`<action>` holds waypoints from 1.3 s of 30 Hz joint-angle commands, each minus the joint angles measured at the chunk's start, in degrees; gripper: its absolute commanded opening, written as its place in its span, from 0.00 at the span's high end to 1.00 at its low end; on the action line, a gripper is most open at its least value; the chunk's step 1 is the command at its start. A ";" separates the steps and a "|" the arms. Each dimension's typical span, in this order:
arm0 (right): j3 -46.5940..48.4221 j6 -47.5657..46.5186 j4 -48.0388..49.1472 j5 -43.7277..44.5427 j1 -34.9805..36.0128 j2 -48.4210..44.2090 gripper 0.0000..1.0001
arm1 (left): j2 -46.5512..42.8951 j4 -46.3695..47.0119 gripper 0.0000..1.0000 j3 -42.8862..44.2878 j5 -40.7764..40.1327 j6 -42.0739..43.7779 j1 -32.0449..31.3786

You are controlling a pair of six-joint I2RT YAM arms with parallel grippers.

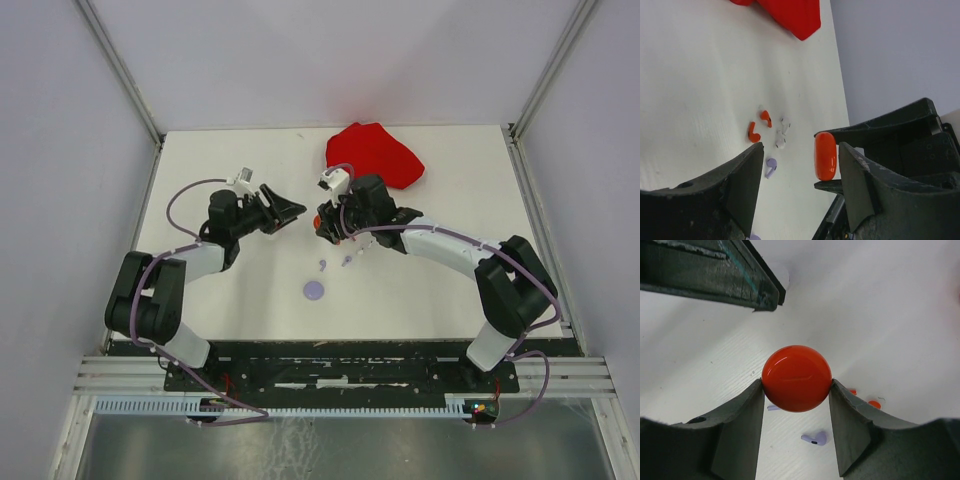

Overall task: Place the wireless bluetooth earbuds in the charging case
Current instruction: Pick up the charging case at the center of the board.

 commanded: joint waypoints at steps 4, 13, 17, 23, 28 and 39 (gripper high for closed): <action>1.39 -1.77 1.11 -2.63 -0.63 -1.86 0.60 | -0.15 6.92 0.34 -1.45 4.83 -5.37 -2.65; 1.39 -2.12 0.82 -3.05 -0.90 -2.13 0.60 | -0.39 6.57 0.40 -1.28 6.29 -5.60 -3.14; 1.41 -2.17 0.68 -3.43 -0.92 -2.13 0.60 | 0.08 6.57 0.41 -0.82 6.59 -5.57 -3.53; 1.36 -2.22 0.53 -3.92 -0.89 -2.26 0.60 | 0.99 6.57 0.42 0.01 6.76 -5.50 -4.57; 1.31 -2.24 0.67 -4.15 -0.92 -2.27 0.60 | 1.72 6.61 0.43 0.63 6.90 -5.51 -5.39; 1.17 -2.22 0.58 -5.16 -0.92 -2.33 0.60 | 2.39 6.66 0.51 1.52 6.47 -5.72 -5.91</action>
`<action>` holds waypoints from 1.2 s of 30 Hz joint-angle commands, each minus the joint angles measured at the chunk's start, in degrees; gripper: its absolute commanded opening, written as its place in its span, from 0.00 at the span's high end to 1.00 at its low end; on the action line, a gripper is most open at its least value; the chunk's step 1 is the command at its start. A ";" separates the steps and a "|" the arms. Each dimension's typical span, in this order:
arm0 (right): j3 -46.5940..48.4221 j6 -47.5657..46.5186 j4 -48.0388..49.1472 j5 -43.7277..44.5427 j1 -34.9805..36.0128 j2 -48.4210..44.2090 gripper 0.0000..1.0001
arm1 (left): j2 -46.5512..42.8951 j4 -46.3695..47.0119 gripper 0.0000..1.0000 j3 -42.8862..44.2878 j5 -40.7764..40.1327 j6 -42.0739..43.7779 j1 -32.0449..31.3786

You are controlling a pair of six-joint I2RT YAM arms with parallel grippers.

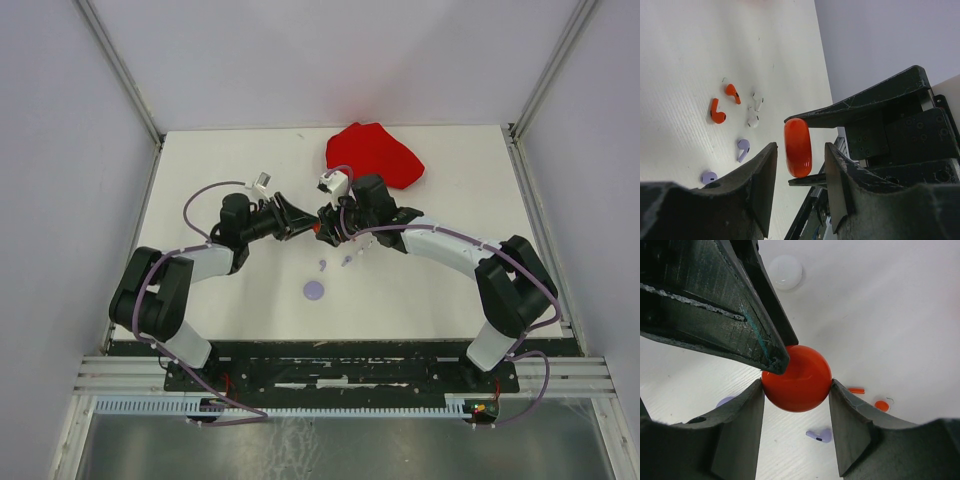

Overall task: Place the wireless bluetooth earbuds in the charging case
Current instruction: Pick up the charging case at the center of the board.

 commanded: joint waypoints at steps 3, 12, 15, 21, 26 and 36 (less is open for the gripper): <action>1.07 -0.66 2.00 -1.56 -0.26 -2.43 0.60 | 0.51 2.86 0.53 2.43 0.75 -1.64 -0.44; 1.01 -0.64 2.01 -1.71 -0.20 -2.53 0.60 | 0.57 2.94 0.55 2.52 1.00 -1.65 -0.72; 1.06 -0.63 2.07 -1.73 -0.24 -2.53 0.60 | 0.71 2.94 0.56 2.60 1.06 -1.69 -0.87; 0.98 -0.64 2.06 -1.82 -0.26 -2.53 0.60 | 0.88 3.03 0.61 2.60 1.18 -1.59 -0.95; 0.88 -0.62 2.09 -1.98 -0.29 -2.61 0.60 | 1.03 3.27 0.66 2.52 1.12 -1.64 -0.96; 0.90 -0.25 2.05 -1.37 -0.29 -3.35 0.38 | 1.31 4.35 0.97 2.61 1.24 -2.24 -1.06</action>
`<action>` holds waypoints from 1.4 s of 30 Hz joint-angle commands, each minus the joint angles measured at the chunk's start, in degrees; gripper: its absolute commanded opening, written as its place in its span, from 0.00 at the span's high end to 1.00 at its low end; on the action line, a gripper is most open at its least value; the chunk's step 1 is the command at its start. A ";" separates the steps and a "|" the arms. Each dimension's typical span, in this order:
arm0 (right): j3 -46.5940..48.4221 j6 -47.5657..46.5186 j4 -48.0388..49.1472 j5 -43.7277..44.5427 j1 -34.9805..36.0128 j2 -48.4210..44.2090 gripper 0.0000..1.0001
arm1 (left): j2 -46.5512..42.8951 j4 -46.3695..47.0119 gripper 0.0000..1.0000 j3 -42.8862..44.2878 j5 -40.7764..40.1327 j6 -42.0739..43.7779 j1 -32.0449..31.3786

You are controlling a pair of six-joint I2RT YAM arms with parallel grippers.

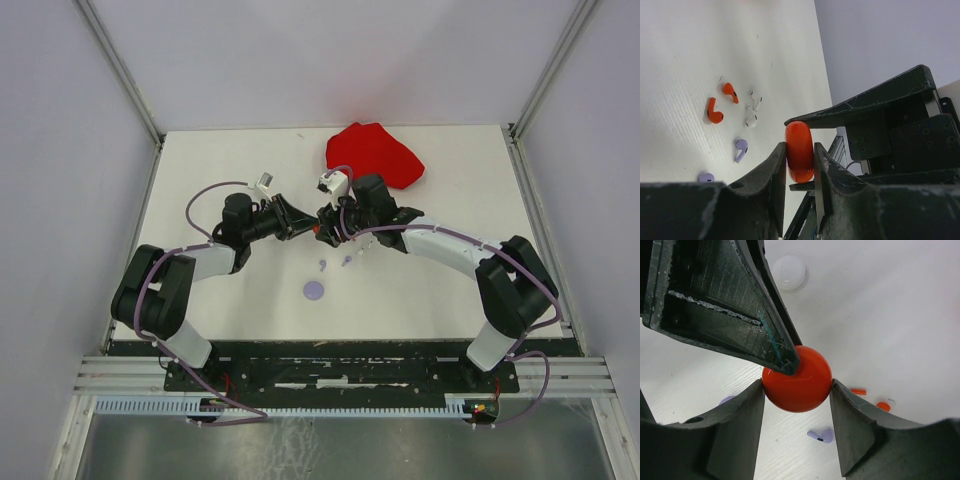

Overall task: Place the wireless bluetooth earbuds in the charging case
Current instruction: Pick up the charging case at the center of the board, then open the charging case.

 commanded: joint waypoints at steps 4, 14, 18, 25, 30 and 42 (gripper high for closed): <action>1.42 1.51 1.61 -0.45 -0.73 -4.41 0.12 | 0.46 4.09 0.97 1.82 -0.59 -2.07 -0.27; 1.55 13.26 -2.17 14.14 -3.26 -12.83 0.01 | 3.63 8.00 0.97 3.51 -3.70 -7.13 -0.15; 3.97 17.18 -8.48 19.21 -3.38 -12.22 0.01 | 5.46 14.68 0.97 2.99 -3.85 -12.59 -0.15; 4.48 18.69 -10.72 21.46 -3.37 -10.37 0.01 | 6.78 21.80 0.97 2.21 -3.50 -18.22 -0.24; 5.38 18.82 -10.92 20.59 -3.33 -8.49 0.01 | 6.46 22.63 0.97 2.00 -3.06 -18.87 -0.33; 6.01 19.28 -9.29 19.80 -3.34 -5.69 0.01 | 5.99 24.91 0.97 0.64 -1.76 -20.06 -1.32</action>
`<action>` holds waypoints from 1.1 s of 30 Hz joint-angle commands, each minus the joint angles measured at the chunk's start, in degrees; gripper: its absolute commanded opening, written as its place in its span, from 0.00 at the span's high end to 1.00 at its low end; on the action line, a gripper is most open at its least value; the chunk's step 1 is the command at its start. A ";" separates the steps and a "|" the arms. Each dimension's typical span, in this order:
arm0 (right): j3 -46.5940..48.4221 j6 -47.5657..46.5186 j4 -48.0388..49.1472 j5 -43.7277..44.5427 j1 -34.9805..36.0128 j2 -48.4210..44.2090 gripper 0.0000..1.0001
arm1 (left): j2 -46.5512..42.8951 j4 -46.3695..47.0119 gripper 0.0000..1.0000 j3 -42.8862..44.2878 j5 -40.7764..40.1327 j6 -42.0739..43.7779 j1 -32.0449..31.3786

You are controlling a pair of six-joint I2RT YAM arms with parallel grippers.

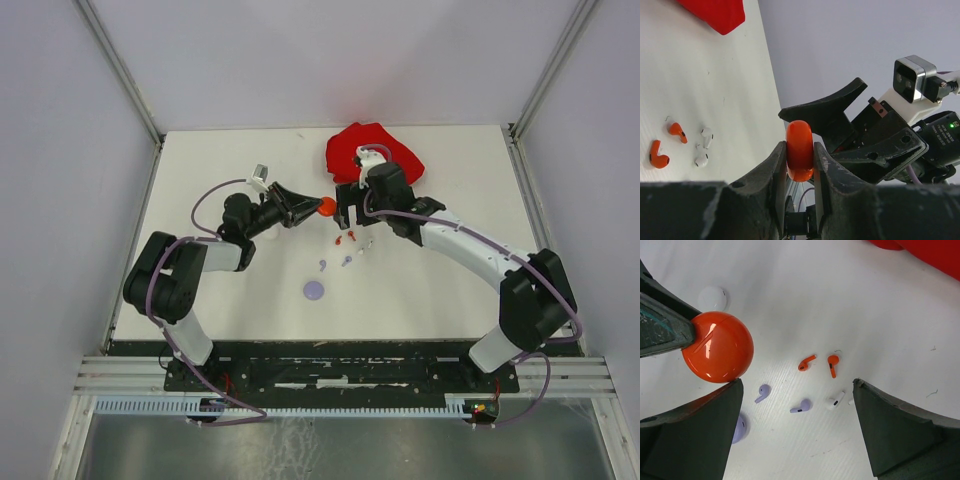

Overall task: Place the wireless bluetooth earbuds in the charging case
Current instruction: Open the charging case.

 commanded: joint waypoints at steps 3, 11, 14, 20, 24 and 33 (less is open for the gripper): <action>3.91 0.81 2.53 0.05 0.05 1.63 0.01 | -0.77 4.23 0.97 -0.96 1.65 -1.94 -1.16; 6.64 0.47 1.72 -0.48 0.12 4.66 0.01 | -1.13 4.48 0.97 -1.49 2.42 -1.69 -2.04; 7.89 0.25 0.72 -0.65 0.07 5.75 0.01 | -1.13 4.58 0.97 -1.51 2.87 -1.60 -2.30; 6.12 0.31 -0.06 1.87 0.07 2.63 0.01 | -1.31 1.58 0.97 -1.19 1.46 -0.21 -2.04; 4.89 -0.38 -0.73 3.15 0.07 -0.65 0.01 | -0.61 -0.57 0.97 -0.37 0.71 1.25 -2.00; 6.18 -0.87 -1.24 3.01 0.05 -2.38 0.01 | 0.98 -0.28 0.97 0.16 1.77 1.44 -2.14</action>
